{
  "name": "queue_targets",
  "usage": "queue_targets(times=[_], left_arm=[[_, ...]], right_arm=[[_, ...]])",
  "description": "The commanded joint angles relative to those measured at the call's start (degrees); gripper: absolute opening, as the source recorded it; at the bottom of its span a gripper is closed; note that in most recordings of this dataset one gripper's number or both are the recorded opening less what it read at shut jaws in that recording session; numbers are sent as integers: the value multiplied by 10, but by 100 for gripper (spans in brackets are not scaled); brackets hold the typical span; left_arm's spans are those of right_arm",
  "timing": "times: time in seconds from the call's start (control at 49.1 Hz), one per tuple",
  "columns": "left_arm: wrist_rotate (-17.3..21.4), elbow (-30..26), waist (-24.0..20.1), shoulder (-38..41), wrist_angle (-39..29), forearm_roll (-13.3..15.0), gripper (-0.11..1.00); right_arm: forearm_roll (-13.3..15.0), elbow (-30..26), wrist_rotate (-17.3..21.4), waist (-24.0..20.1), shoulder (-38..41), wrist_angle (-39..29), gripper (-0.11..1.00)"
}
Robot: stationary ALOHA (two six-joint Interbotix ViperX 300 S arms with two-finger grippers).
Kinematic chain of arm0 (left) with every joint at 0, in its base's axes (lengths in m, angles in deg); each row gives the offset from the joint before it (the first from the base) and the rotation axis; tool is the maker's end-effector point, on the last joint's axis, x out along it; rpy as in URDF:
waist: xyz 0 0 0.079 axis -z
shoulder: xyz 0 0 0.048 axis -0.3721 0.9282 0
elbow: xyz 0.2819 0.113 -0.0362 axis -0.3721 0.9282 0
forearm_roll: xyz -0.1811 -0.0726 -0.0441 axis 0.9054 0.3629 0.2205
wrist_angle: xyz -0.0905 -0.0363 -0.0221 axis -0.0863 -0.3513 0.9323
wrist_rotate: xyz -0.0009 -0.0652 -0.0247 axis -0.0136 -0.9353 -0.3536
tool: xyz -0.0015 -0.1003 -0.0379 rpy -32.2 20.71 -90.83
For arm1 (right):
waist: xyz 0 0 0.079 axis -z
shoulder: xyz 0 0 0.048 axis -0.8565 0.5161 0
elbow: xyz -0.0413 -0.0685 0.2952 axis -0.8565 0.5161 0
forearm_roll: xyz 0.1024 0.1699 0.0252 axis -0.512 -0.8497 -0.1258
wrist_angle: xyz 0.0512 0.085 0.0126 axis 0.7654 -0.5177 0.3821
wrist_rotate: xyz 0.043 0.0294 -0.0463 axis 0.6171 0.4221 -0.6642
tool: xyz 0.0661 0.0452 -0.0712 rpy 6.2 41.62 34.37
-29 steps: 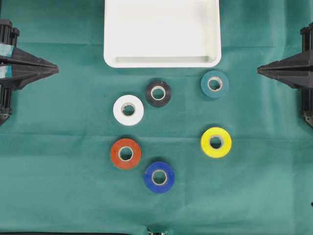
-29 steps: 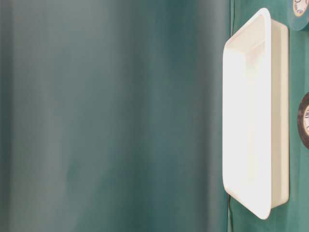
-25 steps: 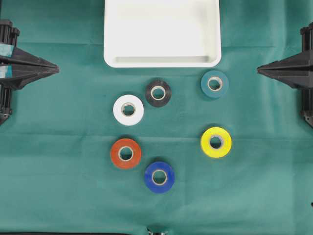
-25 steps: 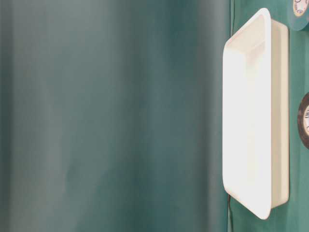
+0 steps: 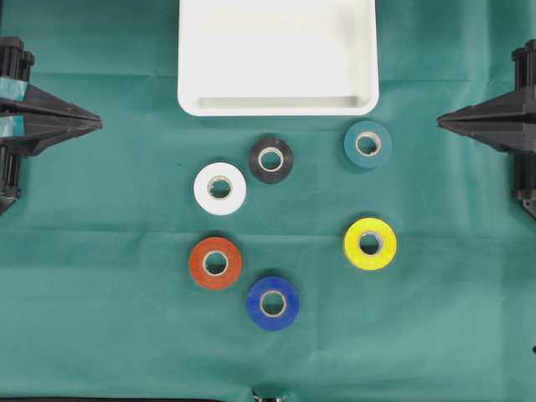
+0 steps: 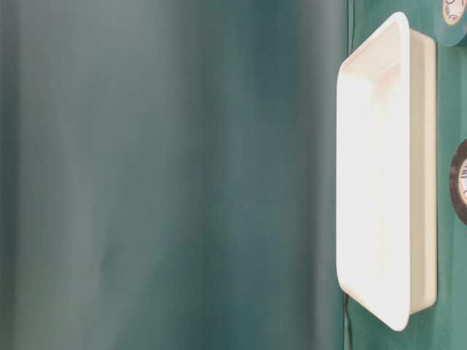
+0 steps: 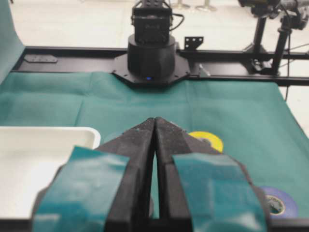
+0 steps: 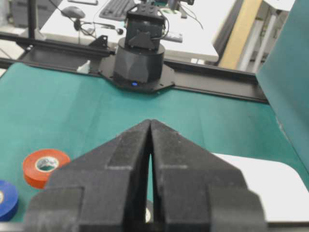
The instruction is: Pick up the tape from a random location and place it into the white case.
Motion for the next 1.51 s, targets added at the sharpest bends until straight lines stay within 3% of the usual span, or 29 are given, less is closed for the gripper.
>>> queue_targets(times=[0.0,0.081,0.163,0.407,0.509,1.058,1.16,1.363,1.425,1.486], left_arm=[[-1,-14,3,5,3,1,2],[-1,-14,2,4,3,1,3],[-1,-15,3,5,6,1,12],[-1,-15,3,4,7,1,81],[-1,-15,3,4,7,1,98],[-1,-15,3,2,4,1,100],[-1,-15,2,2,3,1,100],[-1,-16,3,2,3,1,100],[-1,-16,3,1,3,1,100],[-1,-16,5,1,3,1,100]], right_arm=[[1,-16,0,1,3,0,0],[1,-16,0,1,3,-1,0],[1,-16,-1,1,3,-1,0],[1,-16,-1,1,4,-13,0],[1,-17,0,1,3,-18,0],[0,-26,4,1,8,-46,1],[-3,-26,9,1,9,-45,21],[-2,-32,12,9,12,-46,80],[-3,-33,13,11,12,-46,90],[-3,-33,12,12,13,-46,91]])
